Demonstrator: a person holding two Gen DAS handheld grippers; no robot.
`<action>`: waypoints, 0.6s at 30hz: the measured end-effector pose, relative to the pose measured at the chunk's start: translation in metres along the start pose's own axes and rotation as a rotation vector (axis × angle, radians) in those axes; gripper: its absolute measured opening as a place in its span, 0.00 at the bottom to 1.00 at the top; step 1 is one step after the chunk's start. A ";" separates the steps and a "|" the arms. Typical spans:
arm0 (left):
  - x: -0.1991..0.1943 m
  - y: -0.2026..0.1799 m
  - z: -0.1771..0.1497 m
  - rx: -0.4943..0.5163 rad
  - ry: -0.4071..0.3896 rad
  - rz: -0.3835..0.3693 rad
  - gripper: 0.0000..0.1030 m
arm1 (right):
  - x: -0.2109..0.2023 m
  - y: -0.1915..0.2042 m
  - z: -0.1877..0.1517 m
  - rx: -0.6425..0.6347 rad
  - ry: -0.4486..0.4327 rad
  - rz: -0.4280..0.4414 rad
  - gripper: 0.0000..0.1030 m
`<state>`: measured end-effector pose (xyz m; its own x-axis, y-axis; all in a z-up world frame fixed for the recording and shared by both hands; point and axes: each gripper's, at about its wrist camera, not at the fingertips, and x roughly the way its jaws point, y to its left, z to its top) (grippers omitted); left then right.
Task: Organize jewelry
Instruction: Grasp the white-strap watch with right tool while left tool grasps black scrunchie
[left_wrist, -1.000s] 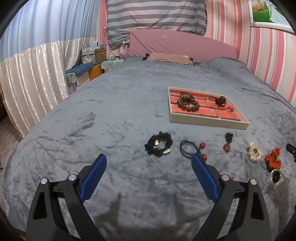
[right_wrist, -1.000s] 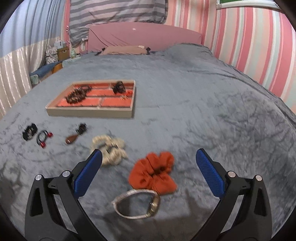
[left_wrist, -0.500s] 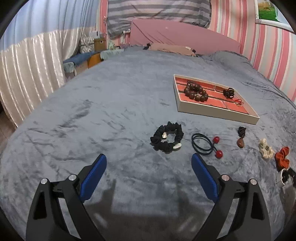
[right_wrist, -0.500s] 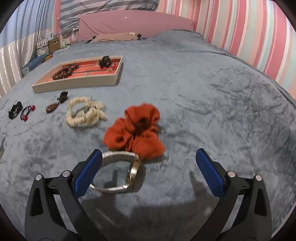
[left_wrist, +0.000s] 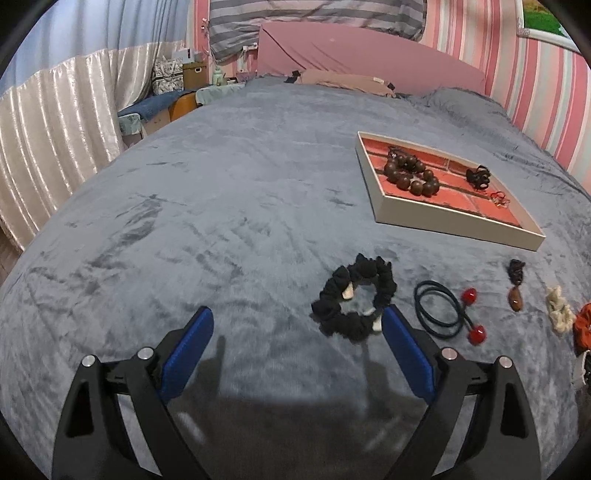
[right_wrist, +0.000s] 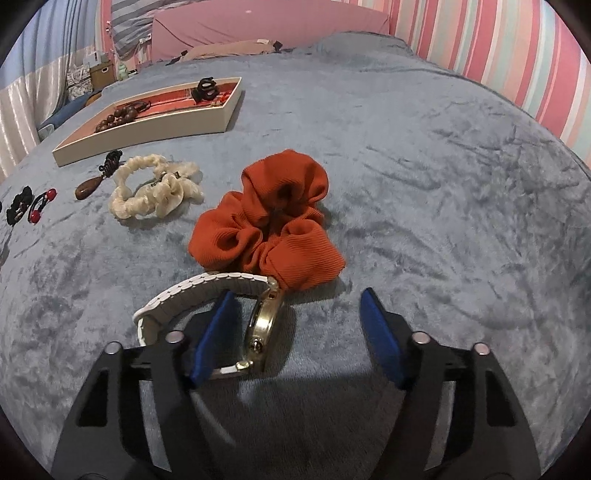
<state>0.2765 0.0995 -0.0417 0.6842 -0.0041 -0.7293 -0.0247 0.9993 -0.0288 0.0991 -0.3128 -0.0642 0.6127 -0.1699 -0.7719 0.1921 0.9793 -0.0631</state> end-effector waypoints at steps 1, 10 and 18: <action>0.004 -0.001 0.001 0.005 0.004 0.004 0.87 | 0.001 0.001 0.001 0.000 0.002 0.003 0.62; 0.048 -0.005 0.011 0.038 0.113 0.002 0.59 | 0.003 0.010 0.001 -0.008 0.016 0.042 0.34; 0.049 -0.007 0.010 0.045 0.100 -0.004 0.33 | 0.002 0.013 0.001 0.005 0.017 0.068 0.22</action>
<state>0.3173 0.0930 -0.0707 0.6081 -0.0092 -0.7938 0.0118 0.9999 -0.0025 0.1035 -0.3005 -0.0660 0.6114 -0.1006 -0.7849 0.1543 0.9880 -0.0065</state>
